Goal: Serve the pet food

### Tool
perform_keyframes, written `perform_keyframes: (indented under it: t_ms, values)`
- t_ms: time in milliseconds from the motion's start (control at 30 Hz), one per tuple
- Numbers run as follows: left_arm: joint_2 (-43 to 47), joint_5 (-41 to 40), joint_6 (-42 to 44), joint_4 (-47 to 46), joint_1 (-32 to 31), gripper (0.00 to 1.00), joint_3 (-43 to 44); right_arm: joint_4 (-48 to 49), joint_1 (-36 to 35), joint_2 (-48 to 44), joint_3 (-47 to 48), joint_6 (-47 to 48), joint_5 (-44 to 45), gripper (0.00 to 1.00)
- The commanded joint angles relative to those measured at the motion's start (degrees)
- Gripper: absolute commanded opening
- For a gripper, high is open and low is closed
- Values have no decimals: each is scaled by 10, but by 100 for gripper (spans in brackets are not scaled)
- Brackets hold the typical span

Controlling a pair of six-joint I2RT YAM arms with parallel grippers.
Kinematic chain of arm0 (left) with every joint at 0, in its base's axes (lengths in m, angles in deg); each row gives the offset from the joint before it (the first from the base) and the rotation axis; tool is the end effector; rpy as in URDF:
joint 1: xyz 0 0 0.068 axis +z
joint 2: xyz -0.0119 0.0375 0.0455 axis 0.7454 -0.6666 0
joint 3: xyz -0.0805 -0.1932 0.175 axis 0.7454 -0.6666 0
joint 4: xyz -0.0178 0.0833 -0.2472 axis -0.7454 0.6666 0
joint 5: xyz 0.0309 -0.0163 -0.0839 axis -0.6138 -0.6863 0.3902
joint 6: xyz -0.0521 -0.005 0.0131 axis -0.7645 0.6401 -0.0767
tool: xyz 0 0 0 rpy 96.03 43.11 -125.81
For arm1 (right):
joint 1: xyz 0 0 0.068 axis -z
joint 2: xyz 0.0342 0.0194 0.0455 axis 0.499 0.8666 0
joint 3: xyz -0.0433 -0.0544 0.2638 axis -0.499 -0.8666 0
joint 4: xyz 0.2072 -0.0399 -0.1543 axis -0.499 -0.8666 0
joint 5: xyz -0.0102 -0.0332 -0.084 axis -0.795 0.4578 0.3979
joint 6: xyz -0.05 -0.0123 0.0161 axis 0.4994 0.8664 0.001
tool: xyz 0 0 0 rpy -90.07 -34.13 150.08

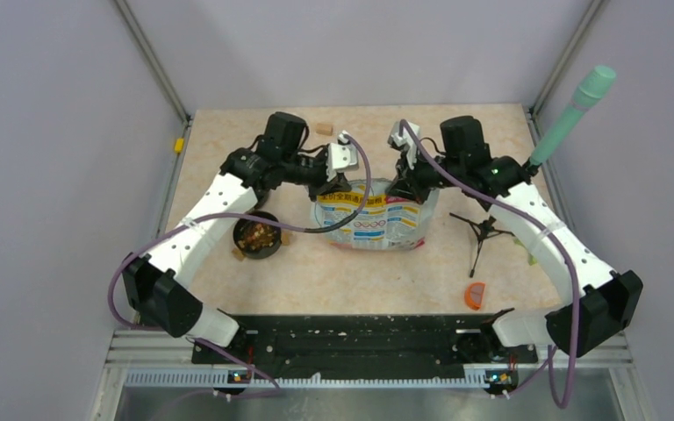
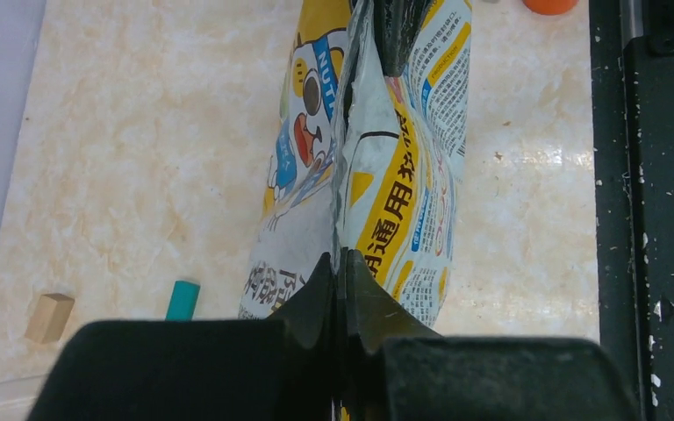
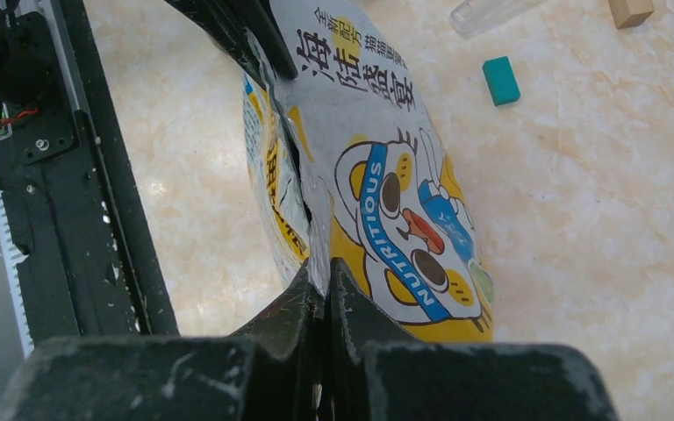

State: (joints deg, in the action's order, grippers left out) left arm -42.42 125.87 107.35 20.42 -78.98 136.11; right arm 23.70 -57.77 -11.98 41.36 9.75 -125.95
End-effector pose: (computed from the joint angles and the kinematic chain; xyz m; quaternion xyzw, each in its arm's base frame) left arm 0.2573 -0.1803 0.3776 0.6175 0.6009 -0.2775 0.4251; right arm 0.2384 0.1496 0.3763 -0.4743 0.7177 0.3030 0.4100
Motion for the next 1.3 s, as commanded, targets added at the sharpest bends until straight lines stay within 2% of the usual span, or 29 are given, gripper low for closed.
perform_keyframes:
  t_ms: [0,33,67,100,133,167,233,367,533,600,667,700,767,1000,1067,1100,1167,1200,1233,1267]
  values:
    - [-3,44,7,16,10,0,21,91,5,-73,23,-3,-75,0]
    - [0,62,-4,11,19,0,22,92,5,-73,17,2,-75,0]
    - [7,90,-23,-4,32,0,20,97,4,-73,10,6,-75,28]
    - [12,125,-47,-27,48,0,15,104,4,-73,1,7,-77,46]
    - [18,157,-78,-53,64,0,7,109,2,-71,-6,9,-79,59]
    - [22,188,-110,-83,79,0,2,107,-5,-66,-10,15,-75,65]
    - [23,223,-155,-124,95,0,-4,98,-21,-53,-4,33,-63,69]
    - [15,224,-178,-138,97,0,-2,108,-53,-20,6,50,-47,70]
    - [16,228,-203,-164,96,0,-8,145,-91,19,4,88,38,71]
    - [21,225,-210,-175,96,0,-14,162,-96,31,5,85,47,71]
    - [22,218,-212,-177,96,0,-17,176,-97,35,5,76,42,66]
    - [22,214,-214,-176,96,0,-16,178,-99,35,6,72,33,55]
    - [21,209,-217,-176,96,0,-16,186,-100,35,5,63,24,2]
    - [21,214,-200,-155,97,0,-12,168,-100,35,8,41,-25,1]
    - [20,213,-197,-149,97,0,-10,163,-101,58,26,28,-19,47]
    - [19,211,-198,-148,97,0,-9,159,-111,69,33,32,6,53]
    - [16,215,-199,-148,97,0,-7,143,-136,92,50,59,84,54]
    - [15,216,-199,-148,97,0,-6,136,-144,104,59,69,115,54]
    - [15,216,-200,-149,97,0,-6,127,-147,117,67,75,128,38]
    - [14,215,-202,-151,97,0,-5,121,-148,125,75,74,130,4]
